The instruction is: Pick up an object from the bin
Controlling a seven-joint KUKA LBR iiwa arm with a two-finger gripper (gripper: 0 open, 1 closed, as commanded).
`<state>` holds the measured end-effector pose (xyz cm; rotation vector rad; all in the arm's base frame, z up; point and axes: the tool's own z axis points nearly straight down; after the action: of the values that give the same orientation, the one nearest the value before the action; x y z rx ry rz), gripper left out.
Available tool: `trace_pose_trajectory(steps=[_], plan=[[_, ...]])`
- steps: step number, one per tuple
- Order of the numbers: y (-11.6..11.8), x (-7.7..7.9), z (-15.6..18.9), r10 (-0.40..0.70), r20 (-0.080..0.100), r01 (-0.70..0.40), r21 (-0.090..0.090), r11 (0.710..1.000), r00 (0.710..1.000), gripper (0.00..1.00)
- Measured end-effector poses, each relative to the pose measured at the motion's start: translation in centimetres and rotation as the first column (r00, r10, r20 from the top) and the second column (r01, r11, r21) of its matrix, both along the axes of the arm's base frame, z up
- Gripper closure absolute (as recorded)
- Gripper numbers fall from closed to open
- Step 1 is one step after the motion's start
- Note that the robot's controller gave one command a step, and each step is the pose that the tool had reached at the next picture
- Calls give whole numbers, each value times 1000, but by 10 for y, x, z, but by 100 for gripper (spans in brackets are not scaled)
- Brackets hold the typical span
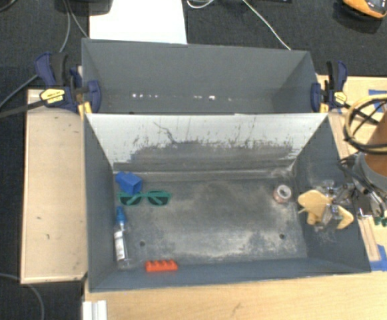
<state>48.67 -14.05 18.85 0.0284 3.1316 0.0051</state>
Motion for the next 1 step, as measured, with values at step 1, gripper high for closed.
trace_pose_trajectory(steps=[1], plan=[[6, 21, -73, 28, -7, -28, 2, 1000, 1000, 100]])
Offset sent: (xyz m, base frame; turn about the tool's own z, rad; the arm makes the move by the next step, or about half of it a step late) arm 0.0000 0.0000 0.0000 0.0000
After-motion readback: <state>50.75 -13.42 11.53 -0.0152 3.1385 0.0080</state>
